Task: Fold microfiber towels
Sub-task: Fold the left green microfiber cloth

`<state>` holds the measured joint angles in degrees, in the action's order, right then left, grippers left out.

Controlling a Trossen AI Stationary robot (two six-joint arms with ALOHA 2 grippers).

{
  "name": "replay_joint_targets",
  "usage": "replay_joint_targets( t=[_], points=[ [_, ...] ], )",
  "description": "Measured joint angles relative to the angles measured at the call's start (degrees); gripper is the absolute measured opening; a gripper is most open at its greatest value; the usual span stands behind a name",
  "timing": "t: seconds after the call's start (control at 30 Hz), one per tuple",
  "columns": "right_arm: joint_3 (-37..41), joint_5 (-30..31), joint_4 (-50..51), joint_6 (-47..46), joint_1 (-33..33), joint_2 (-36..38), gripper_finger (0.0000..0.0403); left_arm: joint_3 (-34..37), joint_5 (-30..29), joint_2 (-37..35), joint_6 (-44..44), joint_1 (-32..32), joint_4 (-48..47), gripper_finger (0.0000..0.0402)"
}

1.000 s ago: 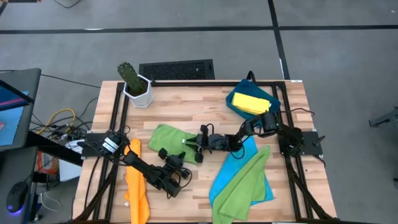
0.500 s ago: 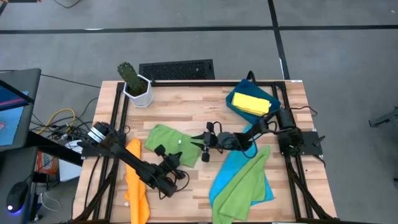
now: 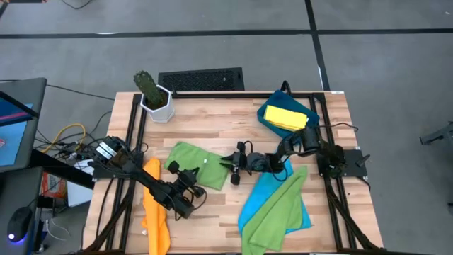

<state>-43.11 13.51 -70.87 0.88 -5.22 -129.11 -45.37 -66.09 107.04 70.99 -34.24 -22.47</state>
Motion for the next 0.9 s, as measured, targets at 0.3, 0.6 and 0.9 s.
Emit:
replay_joint_targets(
  t=[0.3,0.6,0.9],
  points=[
    [5.84,-0.04,1.65,6.36,-1.94,15.58,0.0124,2.45,9.68,-0.04,0.51,6.41,-4.53,0.0000],
    [8.17,-0.04,11.01,6.69,-5.85,24.19,0.0124,6.03,14.80,-0.46,-23.79,15.19,21.46,0.0000],
    [8.27,-0.04,18.48,2.16,-7.89,23.34,0.0124,1.00,25.75,-2.52,-43.12,19.58,32.80,0.0000]
  ],
)
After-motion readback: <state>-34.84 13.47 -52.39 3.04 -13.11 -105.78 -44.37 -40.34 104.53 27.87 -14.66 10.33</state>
